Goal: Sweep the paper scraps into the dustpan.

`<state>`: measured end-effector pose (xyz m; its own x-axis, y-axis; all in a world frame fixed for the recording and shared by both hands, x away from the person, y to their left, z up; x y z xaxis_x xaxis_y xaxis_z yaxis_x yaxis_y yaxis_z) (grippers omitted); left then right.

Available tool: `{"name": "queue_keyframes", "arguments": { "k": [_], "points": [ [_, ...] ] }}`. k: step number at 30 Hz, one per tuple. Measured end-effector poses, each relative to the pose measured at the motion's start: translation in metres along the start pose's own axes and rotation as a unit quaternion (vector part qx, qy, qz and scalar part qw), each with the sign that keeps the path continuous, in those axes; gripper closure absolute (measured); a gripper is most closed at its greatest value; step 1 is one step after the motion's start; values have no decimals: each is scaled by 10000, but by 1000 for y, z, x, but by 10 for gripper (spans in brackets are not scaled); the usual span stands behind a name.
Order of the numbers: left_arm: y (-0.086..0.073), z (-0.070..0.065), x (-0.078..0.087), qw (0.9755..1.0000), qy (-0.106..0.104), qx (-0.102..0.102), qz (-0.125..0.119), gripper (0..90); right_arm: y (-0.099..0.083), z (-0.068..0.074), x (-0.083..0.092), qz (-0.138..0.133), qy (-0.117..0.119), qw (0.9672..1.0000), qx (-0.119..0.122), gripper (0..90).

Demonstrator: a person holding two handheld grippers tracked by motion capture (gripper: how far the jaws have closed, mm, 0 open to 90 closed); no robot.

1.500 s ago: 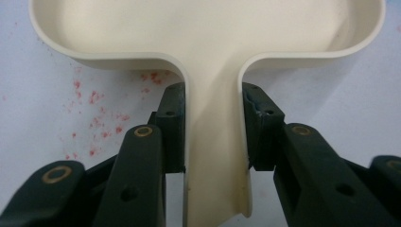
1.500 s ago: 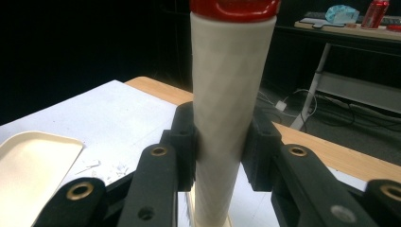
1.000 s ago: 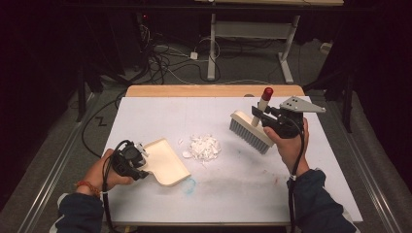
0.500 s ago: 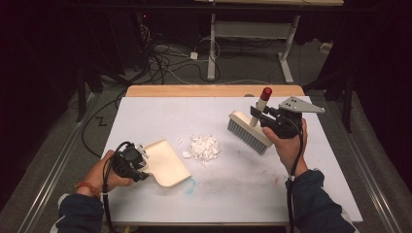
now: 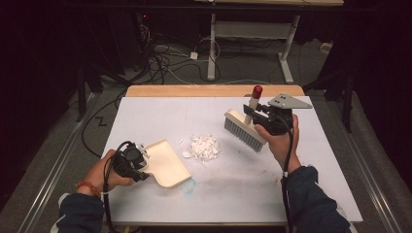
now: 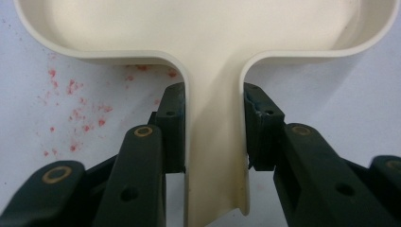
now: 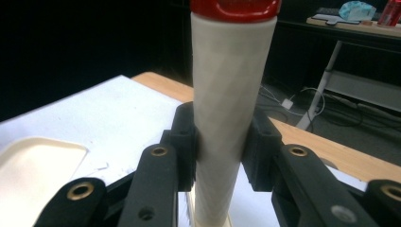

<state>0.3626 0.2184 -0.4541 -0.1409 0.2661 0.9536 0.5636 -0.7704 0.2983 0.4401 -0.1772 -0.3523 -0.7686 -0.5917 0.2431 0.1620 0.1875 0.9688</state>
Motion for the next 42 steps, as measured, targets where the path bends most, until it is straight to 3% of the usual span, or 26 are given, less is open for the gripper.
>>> {"name": "queue_keyframes", "arguments": {
  "k": [6, 14, 18, 24, 29, 35, 42],
  "points": [
    [3, 2, -1, 9999, -90, 61, 1, 631, -2, 4, -16, 132, -113, 9997, 149, 706],
    [9, 5, -5, 9998, -68, -30, 192, 631, -4, 4, -41, 295, -331, 9987, 234, 706],
    [11, 4, -2, 9996, -25, -63, 280, 631, -7, 9, -56, 408, -346, 9982, 267, 706],
    [17, 10, 1, 9988, -205, 55, 432, 632, -11, 16, -64, 483, -254, 9980, 312, 706],
    [23, 10, 2, 9987, -91, -25, 507, 631, -10, 17, -66, 455, -258, 9983, 265, 706],
    [27, 7, 0, 9976, -23, -115, 676, 631, -11, 30, -75, 450, -153, 9987, 191, 706],
    [27, 9, -1, 9974, -101, -68, 716, 632, -13, 60, -89, 418, 31, 9990, 165, 704]
  ]
}}
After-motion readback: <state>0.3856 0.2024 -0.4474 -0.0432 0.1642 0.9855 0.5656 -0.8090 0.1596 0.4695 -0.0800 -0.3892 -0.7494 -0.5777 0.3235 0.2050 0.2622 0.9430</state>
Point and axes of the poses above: each handheld gripper's, and its own axes: x roughly backward along the jaws, y roughly out of its top, z roughly to its left, the point moved 3 cm from there along -x, roughly forward along the jaws, and after that the axes turned 4 degrees about -z, right-handed, at the moved point
